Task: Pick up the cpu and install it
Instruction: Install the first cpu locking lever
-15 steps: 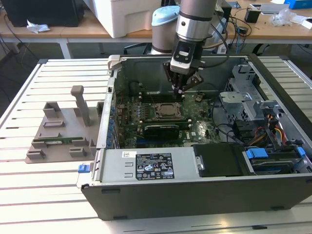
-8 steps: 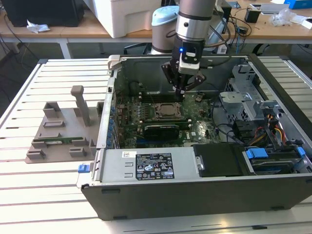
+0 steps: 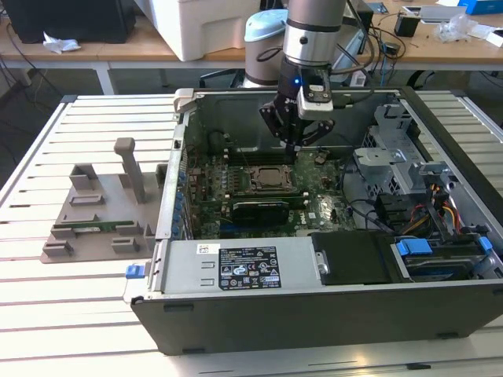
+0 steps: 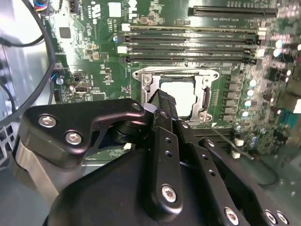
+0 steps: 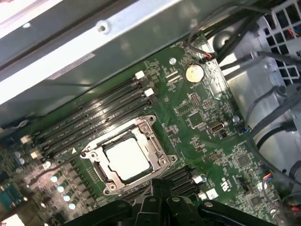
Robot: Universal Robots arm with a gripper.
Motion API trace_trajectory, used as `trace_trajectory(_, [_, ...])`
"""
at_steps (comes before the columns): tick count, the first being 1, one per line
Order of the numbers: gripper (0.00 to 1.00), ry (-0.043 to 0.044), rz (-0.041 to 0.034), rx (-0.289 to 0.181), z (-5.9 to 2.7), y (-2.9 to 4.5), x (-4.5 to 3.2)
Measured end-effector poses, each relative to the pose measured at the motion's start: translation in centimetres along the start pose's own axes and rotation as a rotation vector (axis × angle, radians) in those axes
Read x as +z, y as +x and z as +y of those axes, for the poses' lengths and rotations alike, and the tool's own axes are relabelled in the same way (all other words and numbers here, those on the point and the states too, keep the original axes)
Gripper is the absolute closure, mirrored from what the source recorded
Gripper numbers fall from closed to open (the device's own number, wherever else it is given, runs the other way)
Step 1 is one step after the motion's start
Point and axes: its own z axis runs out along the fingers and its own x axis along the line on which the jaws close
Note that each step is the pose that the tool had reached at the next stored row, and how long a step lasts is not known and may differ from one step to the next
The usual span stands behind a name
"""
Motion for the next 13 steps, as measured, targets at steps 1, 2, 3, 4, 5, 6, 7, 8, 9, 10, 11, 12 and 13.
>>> trace_trajectory(1, [0.89,0.0000,-0.0018,-0.013,0.00,0.00,0.00])
trace_trajectory(2, [0.89,-0.0002,-0.0049,-0.034,0.00,0.00,0.00])
trace_trajectory(3, [0.89,-0.0003,-0.0065,-0.045,0.00,0.00,0.00])
trace_trajectory(4, [0.89,-0.0004,-0.0089,-0.061,0.00,0.00,0.00])
trace_trajectory(5, [0.89,-0.0005,-0.0126,-0.087,0.00,0.00,0.00])
trace_trajectory(6, [0.89,-0.0006,-0.0159,-0.110,0.00,0.00,0.00])
trace_trajectory(7, [0.89,-0.0007,-0.0190,-0.131,0.00,0.00,0.00])
trace_trajectory(8, [0.89,-0.0008,-0.0208,-0.144,0.00,0.00,0.00])
trace_trajectory(9, [0.89,-0.0008,-0.0223,-0.154,0.00,0.00,0.00])
trace_trajectory(10, [0.89,-0.0010,-0.0248,-0.172,0.00,0.00,0.00])
trace_trajectory(11, [0.89,-0.0011,-0.0276,-0.191,0.00,0.00,0.00])
trace_trajectory(12, [0.89,-0.0011,-0.0292,-0.202,0.00,0.00,0.00])
trace_trajectory(13, [0.89,-0.0012,-0.0309,-0.213,0.00,0.00,0.00])
